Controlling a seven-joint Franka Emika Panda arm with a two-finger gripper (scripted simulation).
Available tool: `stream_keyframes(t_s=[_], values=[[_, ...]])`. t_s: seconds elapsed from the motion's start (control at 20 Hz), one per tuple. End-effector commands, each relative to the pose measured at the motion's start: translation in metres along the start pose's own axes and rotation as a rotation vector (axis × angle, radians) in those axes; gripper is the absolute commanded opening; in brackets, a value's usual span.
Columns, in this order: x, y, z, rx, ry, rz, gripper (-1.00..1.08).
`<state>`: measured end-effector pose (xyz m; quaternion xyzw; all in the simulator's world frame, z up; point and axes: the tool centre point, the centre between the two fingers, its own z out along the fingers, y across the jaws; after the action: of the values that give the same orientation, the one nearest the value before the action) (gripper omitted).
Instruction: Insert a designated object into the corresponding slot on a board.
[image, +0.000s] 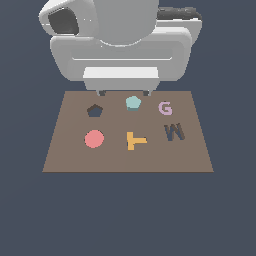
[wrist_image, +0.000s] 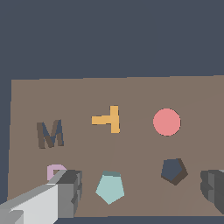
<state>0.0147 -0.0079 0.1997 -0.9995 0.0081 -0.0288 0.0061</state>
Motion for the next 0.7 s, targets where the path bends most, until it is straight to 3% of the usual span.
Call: stream_keyframes(t_s=[0.0,0.65], values=[[0.0,0.0,0.0,0.0,0.0,0.0,1.0],[-0.029,-0.01,0.04,-0.001,-0.016,-0.062,1.0]])
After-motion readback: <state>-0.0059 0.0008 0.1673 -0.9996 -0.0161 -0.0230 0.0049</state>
